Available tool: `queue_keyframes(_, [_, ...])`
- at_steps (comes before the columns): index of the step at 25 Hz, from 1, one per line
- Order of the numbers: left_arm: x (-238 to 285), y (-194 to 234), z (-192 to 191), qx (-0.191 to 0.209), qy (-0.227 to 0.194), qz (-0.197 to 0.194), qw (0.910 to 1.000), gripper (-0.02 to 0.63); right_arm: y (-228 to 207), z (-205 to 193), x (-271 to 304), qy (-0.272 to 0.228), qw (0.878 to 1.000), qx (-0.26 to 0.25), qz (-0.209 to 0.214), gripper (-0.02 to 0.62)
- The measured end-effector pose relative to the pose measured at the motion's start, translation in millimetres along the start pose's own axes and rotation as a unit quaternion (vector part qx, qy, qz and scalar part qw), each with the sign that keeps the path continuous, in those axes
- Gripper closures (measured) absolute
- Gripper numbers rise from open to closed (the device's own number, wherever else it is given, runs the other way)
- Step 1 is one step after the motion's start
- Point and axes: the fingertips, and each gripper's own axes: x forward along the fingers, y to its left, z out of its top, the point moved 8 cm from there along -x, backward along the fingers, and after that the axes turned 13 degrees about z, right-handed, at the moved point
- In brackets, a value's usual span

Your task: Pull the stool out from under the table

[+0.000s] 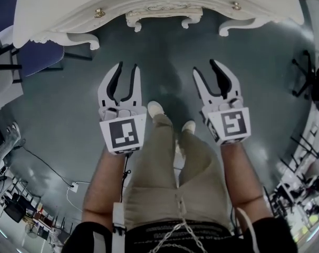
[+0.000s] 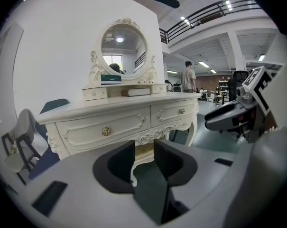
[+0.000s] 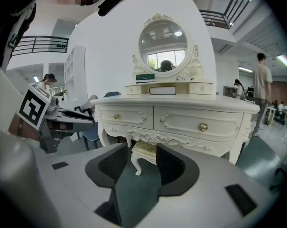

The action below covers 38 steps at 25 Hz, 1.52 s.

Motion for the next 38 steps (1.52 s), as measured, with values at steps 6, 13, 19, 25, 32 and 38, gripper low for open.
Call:
queue_keyframes(6, [24.4,11.3,-9.0,0.019,0.017,-0.015,0.9995,0.485,-2.2,2.5,23.9,-0.002,1.000,0.008,-0.001,0.420])
queue_keyframes(13, [52.2,7.6,-39.3,0.053,0.051,-0.029,0.9969,0.483,-28.4,-24.1,44.6,0.021,0.999,0.021,-0.012,0.414])
queue_keyframes(19, [87.7,-6.8,-55.7,0.050,0.062,-0.030,0.9964,0.483,-60.9,-43.4,68.6,0.038,0.999,0.000,-0.010,0.411])
queue_keyframes(25, [128.2,-10.6,-79.3,0.064,0.076,-0.020,0.9948,0.483,-89.6,-73.9,103.4,0.069,0.997,-0.020,-0.006,0.410])
queue_keyframes(32, [175.3,-24.8,-100.2,0.076,0.093,-0.010,0.9928,0.482,-123.5,-93.3,135.9,0.097,0.995,-0.022,0.002,0.405])
queue_keyframes(38, [210.6,-28.4,-124.3,0.062,0.120,-0.001,0.9909,0.477,-138.0,-99.8,164.3,0.108,0.994,-0.032,0.006,0.402])
